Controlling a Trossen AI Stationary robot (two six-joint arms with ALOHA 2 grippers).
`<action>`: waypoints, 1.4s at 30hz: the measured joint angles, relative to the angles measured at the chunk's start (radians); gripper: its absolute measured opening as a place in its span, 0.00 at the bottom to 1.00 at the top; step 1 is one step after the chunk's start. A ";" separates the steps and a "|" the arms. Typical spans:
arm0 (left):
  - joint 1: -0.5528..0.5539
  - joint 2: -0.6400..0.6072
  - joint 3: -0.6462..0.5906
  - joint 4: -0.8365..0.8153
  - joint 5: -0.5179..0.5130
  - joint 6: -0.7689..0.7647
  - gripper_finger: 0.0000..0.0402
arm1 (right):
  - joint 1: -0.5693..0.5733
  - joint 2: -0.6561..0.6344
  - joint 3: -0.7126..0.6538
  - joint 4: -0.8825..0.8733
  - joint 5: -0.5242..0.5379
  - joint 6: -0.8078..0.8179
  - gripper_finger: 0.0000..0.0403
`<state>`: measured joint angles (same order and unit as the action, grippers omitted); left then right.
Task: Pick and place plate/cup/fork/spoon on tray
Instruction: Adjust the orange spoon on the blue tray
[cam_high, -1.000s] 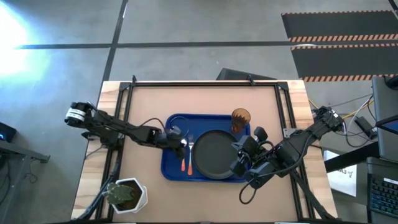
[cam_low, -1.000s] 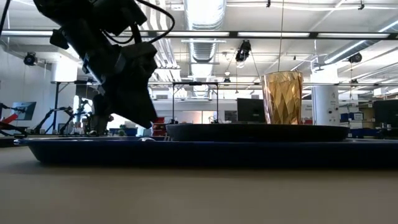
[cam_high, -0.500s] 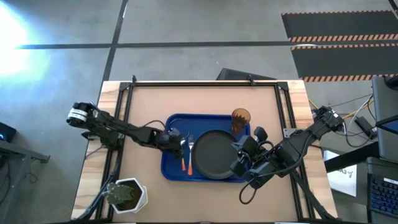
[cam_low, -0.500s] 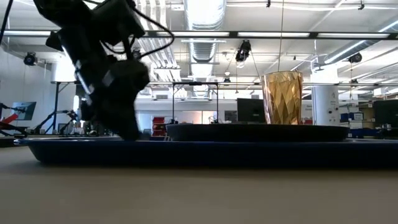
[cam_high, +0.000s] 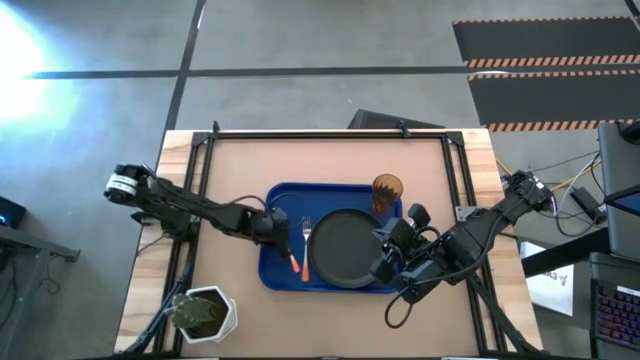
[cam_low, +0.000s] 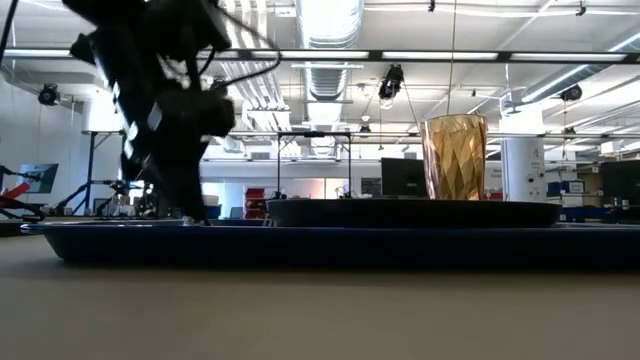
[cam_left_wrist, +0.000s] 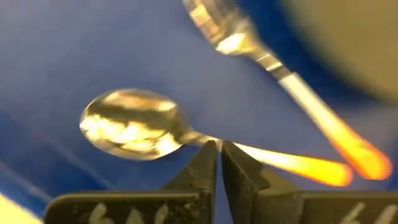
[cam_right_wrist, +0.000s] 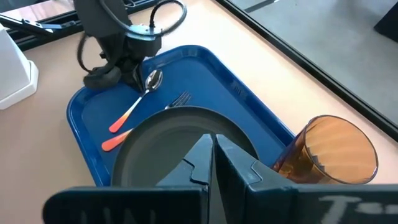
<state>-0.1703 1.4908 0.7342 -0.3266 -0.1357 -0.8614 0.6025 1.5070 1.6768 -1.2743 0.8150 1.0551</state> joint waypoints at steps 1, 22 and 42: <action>-0.003 -0.004 0.018 0.000 0.000 0.013 0.01 | 0.000 0.000 0.000 0.000 0.000 0.000 0.02; -0.046 -0.016 0.050 0.091 -0.064 0.056 0.00 | 0.000 0.000 0.000 0.000 0.014 -0.008 0.02; -0.129 0.183 0.099 0.137 -0.036 0.030 0.00 | 0.000 0.000 0.000 0.029 0.024 -0.009 0.02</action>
<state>-0.2997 1.6733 0.8329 -0.1898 -0.1721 -0.8311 0.6025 1.5070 1.6768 -1.2457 0.8387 1.0466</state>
